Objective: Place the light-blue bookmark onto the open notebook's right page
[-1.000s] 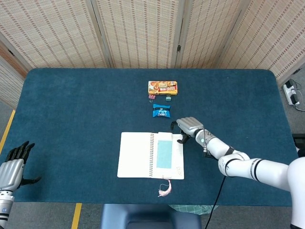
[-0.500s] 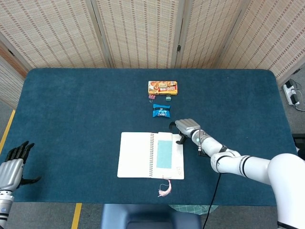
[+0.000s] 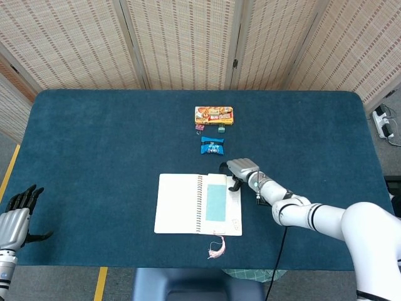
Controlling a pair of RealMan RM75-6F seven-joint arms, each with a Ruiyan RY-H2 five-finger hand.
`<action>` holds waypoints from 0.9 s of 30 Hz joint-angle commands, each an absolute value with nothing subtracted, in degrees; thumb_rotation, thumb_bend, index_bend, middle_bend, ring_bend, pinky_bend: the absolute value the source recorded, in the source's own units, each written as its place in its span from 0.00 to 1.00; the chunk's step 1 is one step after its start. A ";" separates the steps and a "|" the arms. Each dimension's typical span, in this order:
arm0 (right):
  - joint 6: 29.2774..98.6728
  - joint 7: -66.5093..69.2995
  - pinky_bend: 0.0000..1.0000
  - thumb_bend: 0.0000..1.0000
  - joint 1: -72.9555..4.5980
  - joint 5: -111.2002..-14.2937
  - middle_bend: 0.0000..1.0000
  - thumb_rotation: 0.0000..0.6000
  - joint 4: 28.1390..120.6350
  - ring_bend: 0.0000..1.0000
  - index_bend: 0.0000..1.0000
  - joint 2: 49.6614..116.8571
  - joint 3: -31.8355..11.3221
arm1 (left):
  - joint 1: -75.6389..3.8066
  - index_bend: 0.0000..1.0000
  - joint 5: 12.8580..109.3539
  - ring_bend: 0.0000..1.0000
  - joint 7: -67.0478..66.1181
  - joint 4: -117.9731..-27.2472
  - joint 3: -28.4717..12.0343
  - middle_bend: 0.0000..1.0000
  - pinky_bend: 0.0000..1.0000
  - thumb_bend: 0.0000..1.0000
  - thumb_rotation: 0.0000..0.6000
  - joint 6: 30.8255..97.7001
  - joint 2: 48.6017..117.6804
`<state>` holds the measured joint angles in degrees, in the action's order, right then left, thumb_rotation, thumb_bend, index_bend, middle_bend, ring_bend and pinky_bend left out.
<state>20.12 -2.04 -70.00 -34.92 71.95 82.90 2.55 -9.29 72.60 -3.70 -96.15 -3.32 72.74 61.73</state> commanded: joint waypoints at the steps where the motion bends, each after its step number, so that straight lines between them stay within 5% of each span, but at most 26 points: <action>1: 19.88 -1.75 1.00 0.33 -70.05 -35.19 1.00 1.00 71.71 1.00 0.25 83.15 2.59 | -9.28 0.03 72.66 0.00 -3.66 -96.19 -3.29 0.00 0.00 0.11 1.00 72.79 61.71; 27: 21.27 -0.33 1.00 0.33 -70.13 -38.26 1.00 1.00 72.55 1.00 0.27 83.79 2.05 | -9.09 0.03 73.06 0.00 -3.18 -96.44 -3.26 0.00 0.00 0.11 1.00 73.33 61.45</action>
<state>21.12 -0.36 -70.23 -38.10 72.50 83.85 2.13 -9.10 73.06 -3.19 -96.44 -3.26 73.32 61.45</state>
